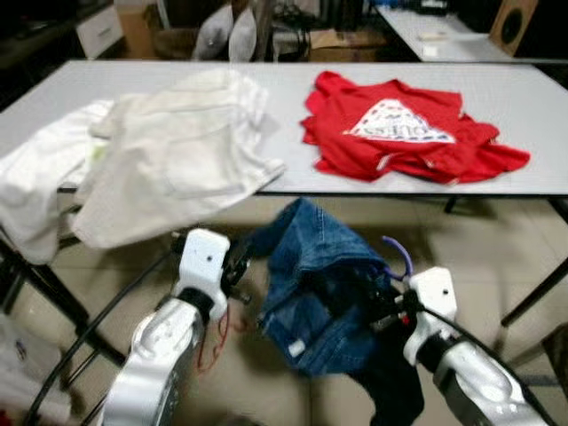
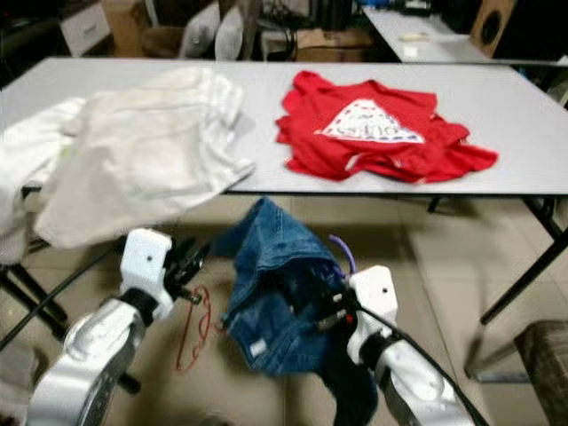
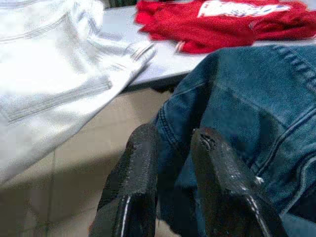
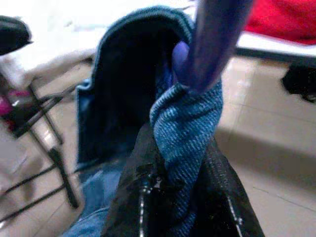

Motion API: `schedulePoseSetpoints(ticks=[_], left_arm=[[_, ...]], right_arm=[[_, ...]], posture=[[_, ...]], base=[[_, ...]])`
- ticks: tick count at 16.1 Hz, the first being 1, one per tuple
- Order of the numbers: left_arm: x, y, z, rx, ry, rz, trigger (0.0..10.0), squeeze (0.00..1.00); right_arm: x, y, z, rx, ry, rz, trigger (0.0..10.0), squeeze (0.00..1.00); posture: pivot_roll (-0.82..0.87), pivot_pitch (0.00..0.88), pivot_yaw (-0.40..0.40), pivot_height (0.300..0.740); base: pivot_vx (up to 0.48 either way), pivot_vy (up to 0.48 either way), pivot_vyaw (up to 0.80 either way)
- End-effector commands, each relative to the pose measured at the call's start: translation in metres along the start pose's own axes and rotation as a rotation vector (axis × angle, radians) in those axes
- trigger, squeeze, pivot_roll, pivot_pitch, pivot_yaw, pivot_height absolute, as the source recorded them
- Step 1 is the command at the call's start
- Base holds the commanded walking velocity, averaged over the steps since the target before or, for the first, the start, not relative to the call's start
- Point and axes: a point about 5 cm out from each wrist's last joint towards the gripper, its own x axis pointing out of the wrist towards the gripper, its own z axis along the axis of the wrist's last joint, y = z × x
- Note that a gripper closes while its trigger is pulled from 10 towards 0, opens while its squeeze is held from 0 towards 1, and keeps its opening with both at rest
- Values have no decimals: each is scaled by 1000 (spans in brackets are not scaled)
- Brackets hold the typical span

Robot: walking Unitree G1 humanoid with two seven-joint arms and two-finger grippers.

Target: Hang hanger

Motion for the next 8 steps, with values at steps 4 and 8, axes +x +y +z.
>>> schedulePoseSetpoints(ticks=[4, 8], left_arm=[[-9, 5, -5, -7, 20, 63, 10000, 0], [-11, 8, -5, -6, 6, 87, 10000, 0]], right_arm=[[2, -14, 6, -51, -19, -23, 10000, 0], [5, -19, 7, -107, -23, -40, 10000, 0]], posture=[[32, 50, -1, 740], [39, 43, -5, 740]], base=[[0, 0, 800], [0, 0, 800]])
